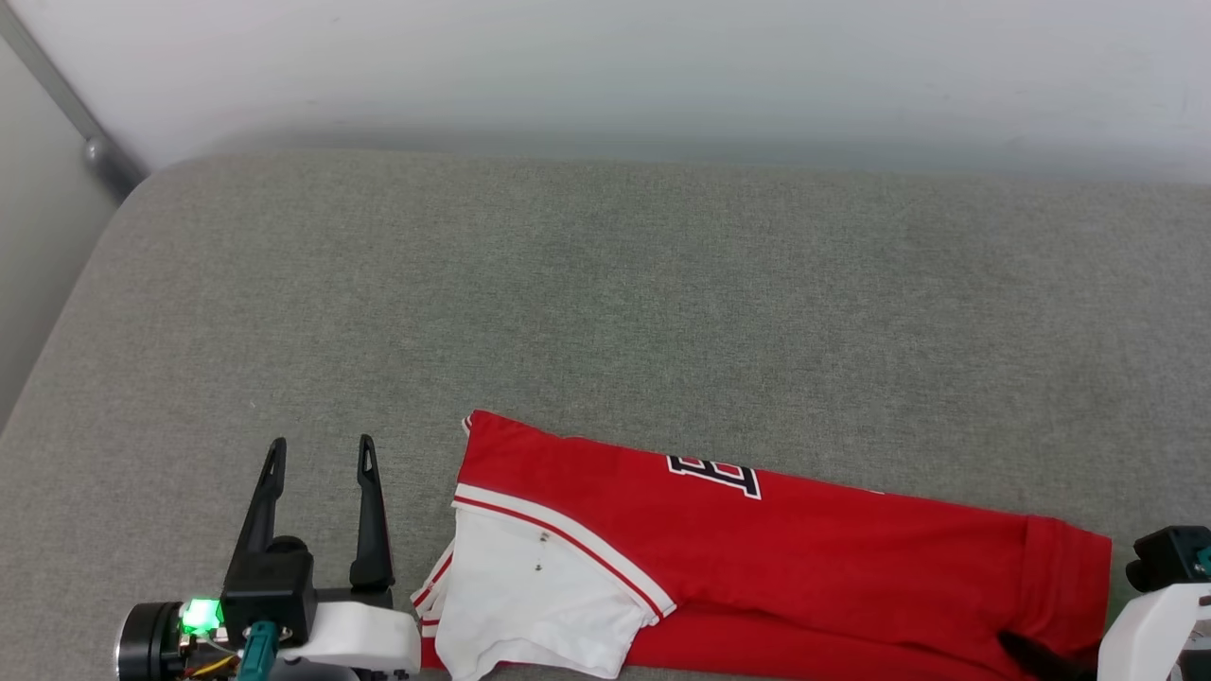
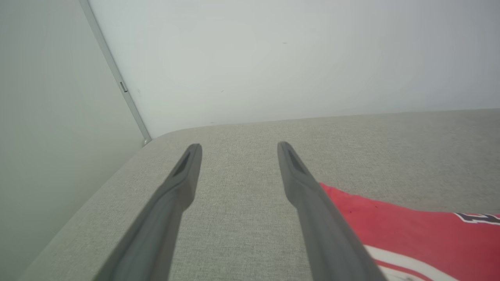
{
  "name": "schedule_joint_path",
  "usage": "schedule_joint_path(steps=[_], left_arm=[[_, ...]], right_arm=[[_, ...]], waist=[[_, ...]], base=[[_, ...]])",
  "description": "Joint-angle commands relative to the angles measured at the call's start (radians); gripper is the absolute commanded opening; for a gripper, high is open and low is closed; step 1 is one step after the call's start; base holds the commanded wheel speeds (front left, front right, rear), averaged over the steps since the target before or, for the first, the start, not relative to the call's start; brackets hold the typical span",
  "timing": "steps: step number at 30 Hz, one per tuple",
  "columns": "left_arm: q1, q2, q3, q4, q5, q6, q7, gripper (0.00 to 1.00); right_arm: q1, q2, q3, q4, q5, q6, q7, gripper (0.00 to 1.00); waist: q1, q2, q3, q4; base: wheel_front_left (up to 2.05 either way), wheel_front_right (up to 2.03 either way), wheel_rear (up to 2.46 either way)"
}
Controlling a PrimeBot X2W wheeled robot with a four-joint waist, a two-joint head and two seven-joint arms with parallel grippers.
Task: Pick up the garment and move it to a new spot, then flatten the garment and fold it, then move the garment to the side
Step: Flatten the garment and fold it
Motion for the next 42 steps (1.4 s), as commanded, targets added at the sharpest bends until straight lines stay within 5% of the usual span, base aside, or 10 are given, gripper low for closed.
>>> schedule_joint_path(steps=[1,2,11,32,42], left_arm=[[0.014,-0.010,0.012,0.001,0.016,-0.005,-0.004,1.00],[0.023,-0.022,0.027,0.002,0.035,-0.011,-0.004,1.00],[0.095,-0.123,0.136,-0.025,0.158,-0.076,-0.004,1.00],[0.196,-0.212,0.225,-0.008,0.286,-0.207,-0.004,1.00],[0.212,-0.227,0.246,-0.003,0.303,-0.226,-0.004,1.00]], right_arm=[[0.044,0.070,0.066,0.022,0.002,0.006,0.042,0.90],[0.038,0.071,0.067,0.022,0.005,0.007,0.047,0.00],[-0.024,-0.017,-0.031,0.003,0.025,0.002,0.014,0.00],[0.032,-0.187,-0.233,0.090,-0.038,0.002,0.135,0.00],[0.033,-0.142,-0.205,-0.191,-0.079,0.003,0.195,0.00]], waist=[[0.0001,0.0000,-0.001,0.000],[0.0001,0.0000,-0.002,0.000],[0.0001,0.0000,-0.023,-0.008],[0.0001,0.0000,-0.078,-0.028],[0.0001,0.0000,-0.086,-0.041]], base=[[0.00,0.00,0.00],[0.00,0.00,0.00],[0.00,0.00,0.00],[0.00,0.00,0.00],[0.00,0.00,0.00]])
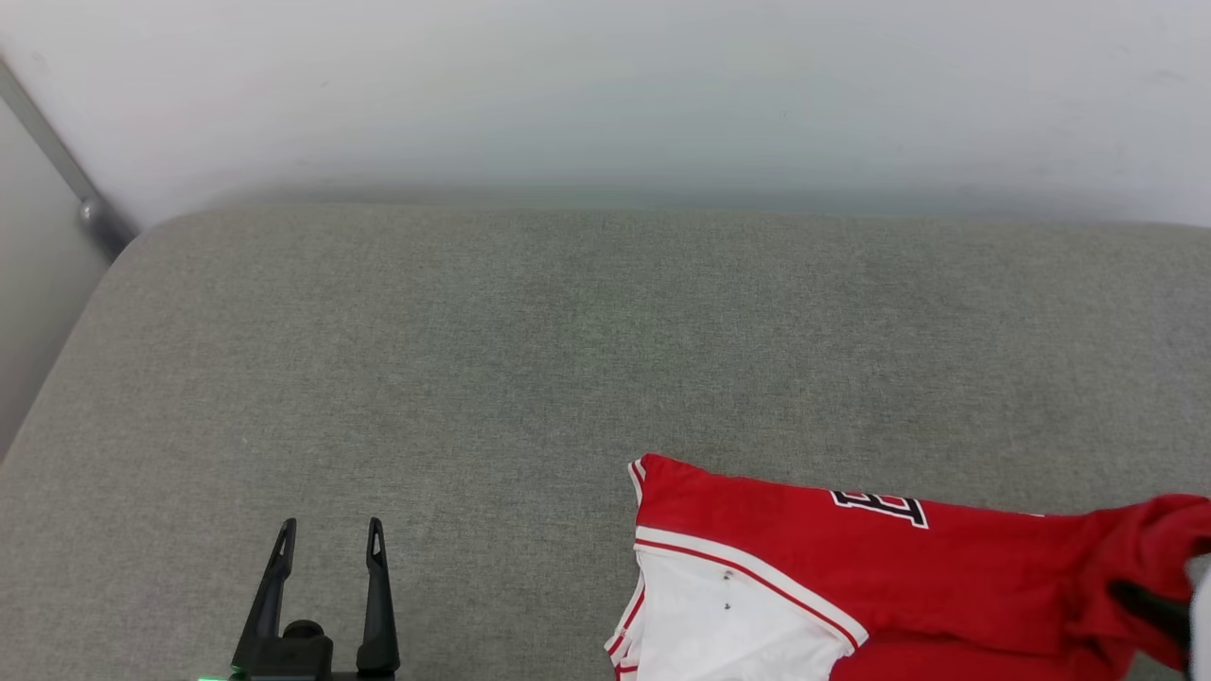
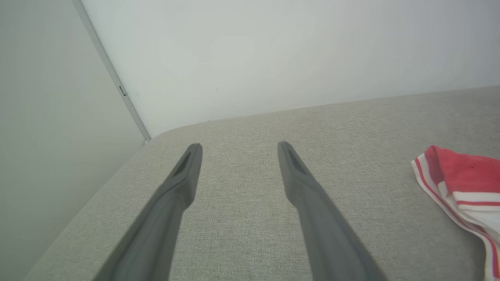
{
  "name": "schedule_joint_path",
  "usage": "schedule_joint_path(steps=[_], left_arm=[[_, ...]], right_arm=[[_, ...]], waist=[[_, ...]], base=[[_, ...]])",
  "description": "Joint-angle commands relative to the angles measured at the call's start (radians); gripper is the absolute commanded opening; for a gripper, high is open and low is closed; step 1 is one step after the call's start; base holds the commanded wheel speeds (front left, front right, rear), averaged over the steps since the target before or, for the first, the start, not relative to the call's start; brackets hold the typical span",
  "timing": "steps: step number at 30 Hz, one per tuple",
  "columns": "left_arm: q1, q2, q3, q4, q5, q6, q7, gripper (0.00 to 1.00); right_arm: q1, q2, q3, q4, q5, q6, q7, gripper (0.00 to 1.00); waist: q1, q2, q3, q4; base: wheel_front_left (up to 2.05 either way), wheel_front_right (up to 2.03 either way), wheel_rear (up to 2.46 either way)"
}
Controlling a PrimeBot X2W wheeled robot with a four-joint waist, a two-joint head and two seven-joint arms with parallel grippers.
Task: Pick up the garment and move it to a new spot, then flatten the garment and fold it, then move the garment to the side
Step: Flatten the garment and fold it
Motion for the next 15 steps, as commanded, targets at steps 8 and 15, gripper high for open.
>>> schedule_joint_path(steps=[8,15], left_arm=[[-0.018,-0.019,0.017,0.004,0.009,-0.012,-0.004,1.00],[-0.053,-0.033,0.016,0.008,0.013,-0.025,-0.004,1.00]], right_arm=[[-0.107,0.104,0.154,-0.266,-0.025,-0.001,0.099,0.00],[-0.281,0.190,0.353,-0.248,-0.082,-0.001,0.135,0.00]], waist=[[0.0000,-0.0001,0.023,0.004],[0.0000,-0.0001,0.063,0.023]], base=[[0.00,0.00,0.00],[0.00,0.00,0.00]])
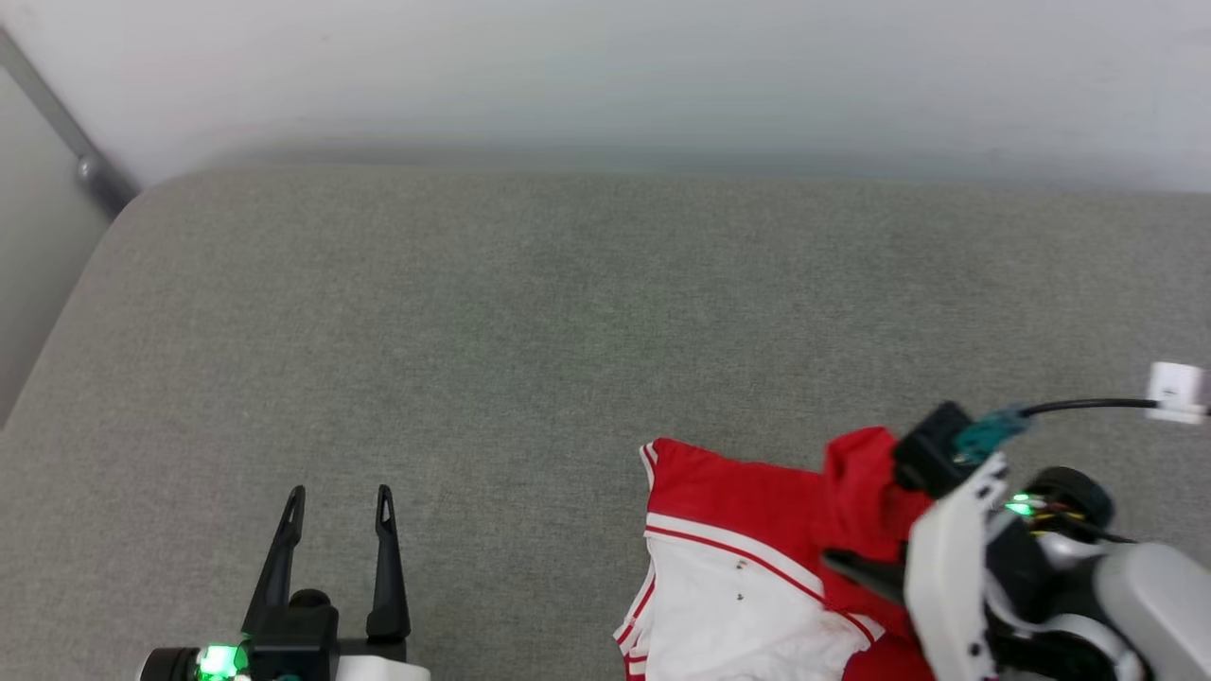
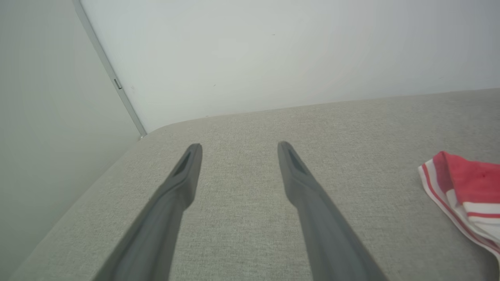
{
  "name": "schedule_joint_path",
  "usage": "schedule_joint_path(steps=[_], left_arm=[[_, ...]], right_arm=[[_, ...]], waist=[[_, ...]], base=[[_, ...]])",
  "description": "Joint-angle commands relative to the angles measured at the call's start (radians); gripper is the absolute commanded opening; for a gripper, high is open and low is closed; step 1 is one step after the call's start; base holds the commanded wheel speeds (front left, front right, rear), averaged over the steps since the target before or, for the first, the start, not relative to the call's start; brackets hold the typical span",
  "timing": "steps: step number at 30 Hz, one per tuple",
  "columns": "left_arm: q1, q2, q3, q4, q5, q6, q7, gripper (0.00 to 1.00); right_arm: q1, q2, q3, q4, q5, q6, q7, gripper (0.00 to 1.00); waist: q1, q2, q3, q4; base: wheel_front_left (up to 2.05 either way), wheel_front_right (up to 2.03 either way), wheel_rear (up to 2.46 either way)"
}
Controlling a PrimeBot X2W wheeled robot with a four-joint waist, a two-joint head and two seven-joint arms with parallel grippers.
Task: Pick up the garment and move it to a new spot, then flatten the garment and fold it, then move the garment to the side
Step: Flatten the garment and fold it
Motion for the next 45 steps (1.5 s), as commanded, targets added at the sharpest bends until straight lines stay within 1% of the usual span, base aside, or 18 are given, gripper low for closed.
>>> schedule_joint_path(steps=[1,4,8,14,18,19,20,21,22,26,30,33,34,36,41,45], left_arm=[[-0.012,-0.005,-0.001,0.002,0.004,0.000,-0.004,1.00],[-0.026,-0.012,-0.001,0.001,0.004,-0.007,-0.004,1.00],[-0.043,-0.018,0.001,0.003,0.006,-0.014,-0.004,1.00],[-0.056,-0.028,0.007,0.006,0.007,-0.019,-0.004,1.00],[-0.063,-0.035,0.009,0.009,0.008,-0.024,-0.004,1.00],[-0.061,-0.036,0.011,0.011,0.009,-0.024,-0.004,1.00],[-0.058,-0.036,0.013,0.012,0.009,-0.025,-0.004,1.00],[-0.054,-0.037,0.016,0.013,0.009,-0.025,-0.004,1.00],[-0.046,-0.037,0.019,0.012,0.010,-0.025,-0.004,1.00],[-0.023,-0.033,0.031,0.012,0.011,-0.025,-0.004,1.00],[0.003,-0.029,0.041,0.008,0.010,-0.026,-0.004,1.00],[0.017,-0.027,0.053,0.003,0.005,-0.029,-0.004,1.00],[0.020,-0.028,0.056,0.001,0.003,-0.030,-0.004,1.00],[0.024,-0.029,0.060,0.001,0.002,-0.033,-0.004,1.00],[0.038,-0.031,0.065,0.000,0.006,-0.042,-0.004,1.00],[0.039,-0.035,0.066,0.003,0.004,-0.046,-0.004,1.00]], right_arm=[[-0.013,0.013,0.012,0.007,0.002,-0.001,0.003,0.00],[-0.088,0.051,0.108,0.065,-0.012,-0.001,0.001,0.00],[-0.157,0.112,0.208,0.151,-0.001,-0.001,-0.020,0.00],[-0.224,0.155,0.319,0.284,0.006,-0.001,-0.070,0.00],[-0.253,0.161,0.389,0.384,-0.019,-0.001,-0.108,0.00],[-0.254,0.162,0.404,0.403,-0.019,-0.001,-0.121,0.13],[-0.257,0.164,0.413,0.418,-0.015,-0.001,-0.137,0.43],[-0.266,0.163,0.427,0.424,-0.020,-0.001,-0.153,0.98],[-0.276,0.159,0.438,0.424,-0.023,-0.001,-0.172,1.00],[-0.299,0.135,0.444,0.391,-0.041,-0.001,-0.280,1.00],[-0.291,0.095,0.383,0.334,-0.084,-0.001,-0.418,1.00],[-0.256,0.083,0.274,0.325,-0.135,-0.001,-0.524,1.00],[-0.246,0.085,0.223,0.331,-0.161,-0.001,-0.566,1.00],[-0.220,0.106,0.120,0.350,-0.213,-0.001,-0.641,1.00],[-0.132,0.180,-0.135,0.400,-0.397,-0.001,-0.818,1.00],[-0.044,0.246,-0.297,0.434,-0.535,-0.001,-0.938,1.00]], waist=[[0.0000,-0.0001,0.011,0.010],[0.0000,-0.0001,0.029,0.023],[0.0000,-0.0001,0.050,0.042],[0.0000,-0.0001,0.074,0.054],[0.0000,-0.0001,0.081,0.055],[0.0000,-0.0001,0.080,0.054],[0.0000,-0.0001,0.077,0.052],[0.0000,-0.0001,0.072,0.049],[0.0000,-0.0001,0.066,0.044],[0.0000,-0.0001,0.032,0.024],[0.0000,-0.0001,-0.005,0.002],[0.0000,-0.0001,-0.026,-0.018],[0.0000,-0.0001,-0.031,-0.025],[0.0000,-0.0001,-0.040,-0.035],[0.0000,-0.0001,-0.060,-0.055],[0.0000,-0.0001,-0.076,-0.064]], base=[[0.00,0.00,0.00],[0.00,0.00,0.00],[0.00,0.00,0.00],[0.00,0.00,0.00],[0.00,0.00,0.00],[0.00,0.00,0.00],[0.00,0.00,0.00],[0.00,0.00,0.00],[0.00,0.00,0.00],[0.00,0.00,0.00],[0.00,0.00,0.00],[0.00,0.00,0.00],[0.00,0.00,0.00],[0.00,0.00,0.00],[0.00,0.00,0.00],[0.00,0.00,0.00]])
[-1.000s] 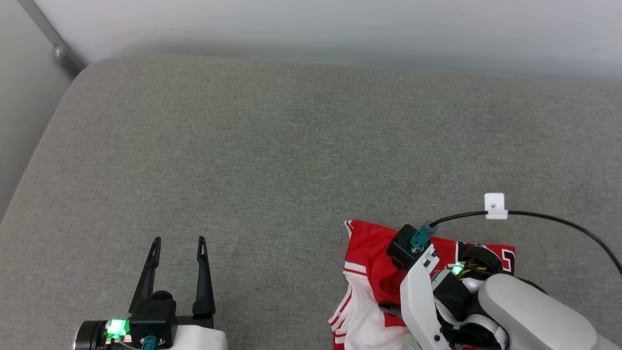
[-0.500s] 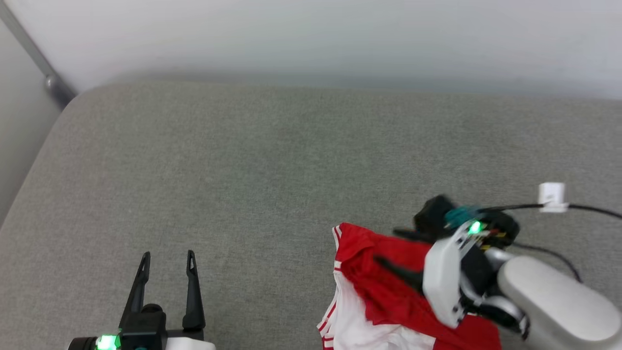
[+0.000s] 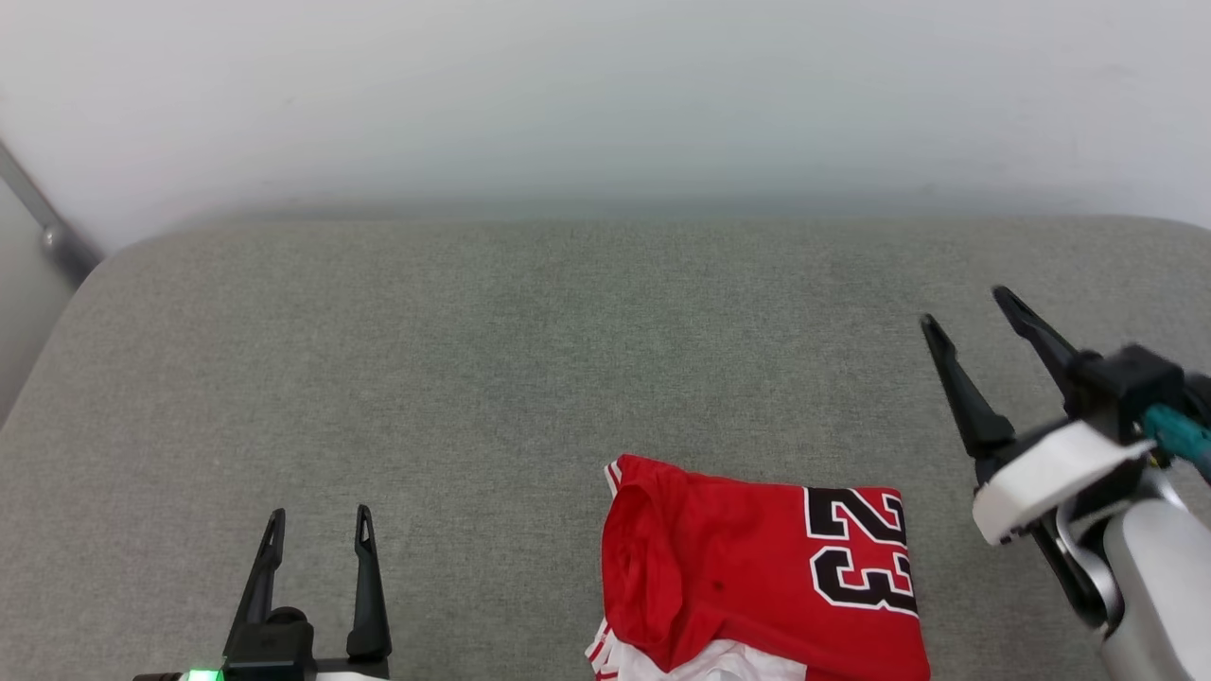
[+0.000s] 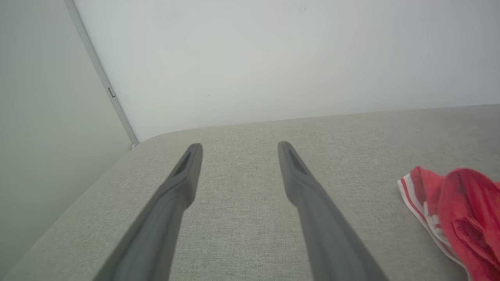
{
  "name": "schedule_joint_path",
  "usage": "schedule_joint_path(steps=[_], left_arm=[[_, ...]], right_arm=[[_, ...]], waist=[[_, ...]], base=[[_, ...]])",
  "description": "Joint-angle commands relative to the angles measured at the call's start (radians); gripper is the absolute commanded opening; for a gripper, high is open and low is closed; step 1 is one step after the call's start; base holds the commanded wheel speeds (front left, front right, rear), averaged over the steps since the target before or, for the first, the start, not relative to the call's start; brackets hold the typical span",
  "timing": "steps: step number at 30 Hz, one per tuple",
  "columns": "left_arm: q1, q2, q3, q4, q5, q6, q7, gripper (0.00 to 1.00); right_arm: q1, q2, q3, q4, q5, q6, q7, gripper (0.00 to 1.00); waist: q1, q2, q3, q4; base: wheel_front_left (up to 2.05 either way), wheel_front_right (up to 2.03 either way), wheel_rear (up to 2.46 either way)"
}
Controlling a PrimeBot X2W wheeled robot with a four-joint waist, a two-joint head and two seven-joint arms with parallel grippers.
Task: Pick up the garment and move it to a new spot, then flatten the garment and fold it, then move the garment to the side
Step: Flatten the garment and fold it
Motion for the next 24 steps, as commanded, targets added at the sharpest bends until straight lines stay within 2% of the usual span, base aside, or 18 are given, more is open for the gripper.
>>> schedule_joint_path(steps=[1,8,14,18,24], left_arm=[[0.008,-0.004,0.000,0.001,0.002,-0.008,-0.004,1.00],[0.017,-0.007,-0.003,-0.001,0.003,-0.019,-0.004,1.00],[0.030,-0.013,-0.002,-0.009,-0.004,-0.029,-0.004,1.00],[0.035,-0.014,-0.003,-0.010,-0.006,-0.040,-0.004,1.00],[0.051,-0.017,-0.006,-0.010,-0.006,-0.059,-0.004,1.00]], right_arm=[[0.055,0.040,-0.068,0.018,-0.049,-0.001,-0.049,1.00],[0.222,0.174,-0.253,-0.047,-0.160,-0.001,-0.118,1.00],[0.370,0.279,-0.339,-0.221,-0.201,-0.001,-0.120,1.00],[0.458,0.320,-0.364,-0.291,-0.206,-0.001,-0.119,1.00],[0.552,0.341,-0.377,-0.325,-0.197,-0.001,-0.120,1.00]], waist=[[0.0000,0.0000,-0.012,-0.005],[0.0000,0.0000,-0.037,-0.011],[0.0000,0.0000,-0.051,-0.012],[0.0000,0.0000,-0.060,-0.008],[0.0000,0.0000,-0.070,-0.007]], base=[[0.00,0.00,0.00],[0.00,0.00,0.00],[0.00,0.00,0.00],[0.00,0.00,0.00],[0.00,0.00,0.00]])
